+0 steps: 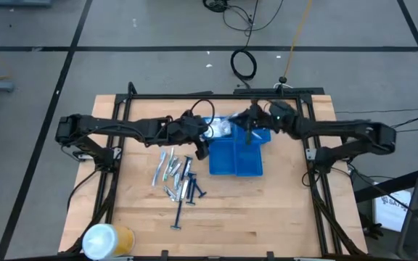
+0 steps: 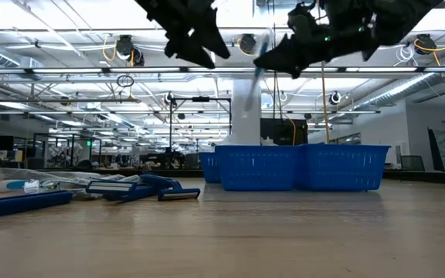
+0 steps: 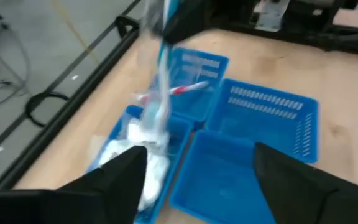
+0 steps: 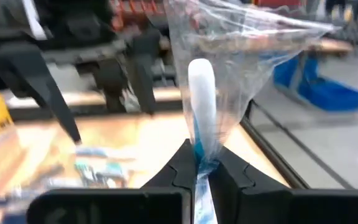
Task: Pick & Place Travel size toiletries
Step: Put the blue toothbrush into the top right blue basket
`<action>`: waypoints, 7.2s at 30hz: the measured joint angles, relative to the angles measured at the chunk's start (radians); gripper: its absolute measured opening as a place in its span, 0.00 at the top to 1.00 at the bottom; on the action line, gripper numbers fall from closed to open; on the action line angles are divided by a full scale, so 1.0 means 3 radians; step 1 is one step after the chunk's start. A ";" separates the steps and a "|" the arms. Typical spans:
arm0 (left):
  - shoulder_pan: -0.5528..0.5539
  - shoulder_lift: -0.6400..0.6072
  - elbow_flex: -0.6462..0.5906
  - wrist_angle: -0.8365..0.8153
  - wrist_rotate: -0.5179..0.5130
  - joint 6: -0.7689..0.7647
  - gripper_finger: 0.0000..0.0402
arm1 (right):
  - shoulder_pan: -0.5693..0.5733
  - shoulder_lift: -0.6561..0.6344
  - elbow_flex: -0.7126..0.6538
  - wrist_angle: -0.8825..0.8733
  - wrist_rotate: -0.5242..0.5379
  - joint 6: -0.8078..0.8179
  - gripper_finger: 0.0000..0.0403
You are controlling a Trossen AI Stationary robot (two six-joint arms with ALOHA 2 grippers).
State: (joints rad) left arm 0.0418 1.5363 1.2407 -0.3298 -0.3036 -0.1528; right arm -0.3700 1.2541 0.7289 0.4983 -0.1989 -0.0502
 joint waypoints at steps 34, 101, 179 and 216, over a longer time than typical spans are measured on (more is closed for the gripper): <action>0.0253 0.0059 -0.0050 -0.0770 -0.0733 -0.0525 0.29 | -0.0227 -0.0584 -0.0028 -0.2840 0.0998 0.0399 0.81; -0.0983 0.0008 -0.1668 -0.1948 0.1423 -0.4661 0.30 | 0.0476 -0.0743 -0.0392 -0.0501 0.0123 -0.0774 0.58; 0.0255 0.0036 -0.0802 0.1465 0.0949 0.0344 0.98 | 0.0447 0.0727 -0.0313 0.2017 -0.0291 -0.0038 0.83; 0.0108 -0.0900 -0.0813 0.0512 0.0015 0.0217 0.41 | 0.0254 0.0275 -0.0315 0.1114 -0.0299 -0.0078 0.96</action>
State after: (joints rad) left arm 0.0742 1.2664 0.9969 -0.1762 -0.2990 -0.0877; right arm -0.2938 1.3366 0.6346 0.8325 -0.2886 -0.0736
